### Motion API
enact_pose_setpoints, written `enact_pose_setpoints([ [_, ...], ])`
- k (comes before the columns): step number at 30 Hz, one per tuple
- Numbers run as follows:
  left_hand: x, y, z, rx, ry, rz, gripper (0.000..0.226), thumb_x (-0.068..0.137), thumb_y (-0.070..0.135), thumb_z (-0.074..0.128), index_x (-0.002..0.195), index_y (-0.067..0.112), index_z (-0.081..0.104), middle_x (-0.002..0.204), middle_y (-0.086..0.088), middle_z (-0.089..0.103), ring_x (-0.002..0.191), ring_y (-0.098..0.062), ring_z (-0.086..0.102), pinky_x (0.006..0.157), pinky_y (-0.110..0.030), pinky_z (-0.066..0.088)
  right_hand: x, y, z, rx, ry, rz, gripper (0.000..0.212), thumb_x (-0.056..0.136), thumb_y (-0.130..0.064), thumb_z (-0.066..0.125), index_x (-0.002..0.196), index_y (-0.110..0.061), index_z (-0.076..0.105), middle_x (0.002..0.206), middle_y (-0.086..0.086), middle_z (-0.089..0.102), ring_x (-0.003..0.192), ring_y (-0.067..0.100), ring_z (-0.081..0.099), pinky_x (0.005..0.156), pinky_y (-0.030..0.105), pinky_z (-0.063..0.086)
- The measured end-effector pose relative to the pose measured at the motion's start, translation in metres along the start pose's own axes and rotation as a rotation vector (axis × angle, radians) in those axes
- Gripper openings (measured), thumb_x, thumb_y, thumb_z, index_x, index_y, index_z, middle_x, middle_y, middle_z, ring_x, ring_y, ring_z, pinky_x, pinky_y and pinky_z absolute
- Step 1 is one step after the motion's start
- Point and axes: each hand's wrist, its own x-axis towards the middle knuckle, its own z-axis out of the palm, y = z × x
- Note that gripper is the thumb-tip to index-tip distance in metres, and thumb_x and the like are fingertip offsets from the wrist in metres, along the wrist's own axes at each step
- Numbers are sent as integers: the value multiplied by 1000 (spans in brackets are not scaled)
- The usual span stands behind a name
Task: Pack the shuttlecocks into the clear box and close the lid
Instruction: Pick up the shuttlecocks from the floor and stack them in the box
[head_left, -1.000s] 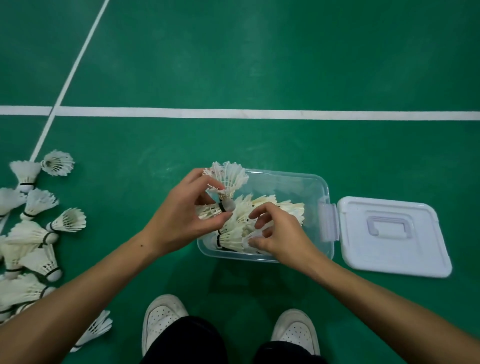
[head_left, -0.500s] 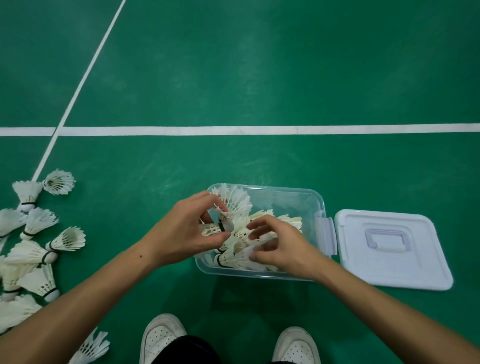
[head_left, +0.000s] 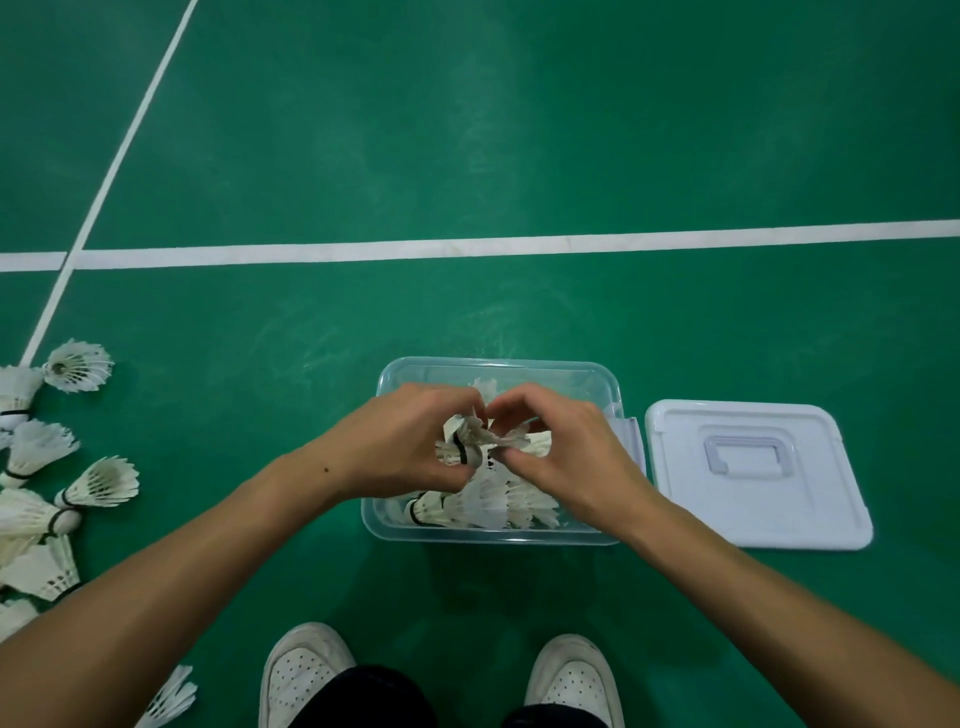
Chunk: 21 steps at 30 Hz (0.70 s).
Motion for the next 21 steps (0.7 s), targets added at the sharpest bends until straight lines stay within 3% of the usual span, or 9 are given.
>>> enact_pose_setpoints([
  [3,-4,0,1,-123,-18,19,41,84,33,79,119,38,58,111,16,72,78,-9,67,73,-36,58,-5,3,-2,-67,48,-12,37,90,-16,82,121,-28,65,100,-17,74,95,0,70,90,32,61],
  [6,-13,-8,-3,-199,69,-26,54,86,37,83,129,45,52,120,19,68,88,-9,65,77,-27,56,-22,7,-9,-133,92,44,43,92,-21,79,129,-30,60,95,-22,65,88,3,69,84,33,60],
  [12,-25,-26,-1,-313,272,-91,22,90,35,83,106,32,69,99,13,73,87,-15,68,83,-42,58,-43,16,-5,-209,-78,172,56,92,-18,76,140,-34,51,96,-16,60,84,3,64,81,29,56],
  [17,-23,-22,0,-383,306,-94,26,92,33,81,117,31,74,105,10,75,83,-17,73,80,-41,61,-30,16,14,-214,-181,197,58,88,-15,78,137,-32,52,90,-11,62,77,4,65,77,31,57],
  [21,-24,-17,-2,-517,336,-124,23,92,23,82,114,25,75,97,8,76,77,-29,74,68,-41,60,-15,17,25,-90,-284,295,64,83,-16,87,136,-28,53,90,-7,66,81,7,68,80,33,59],
])
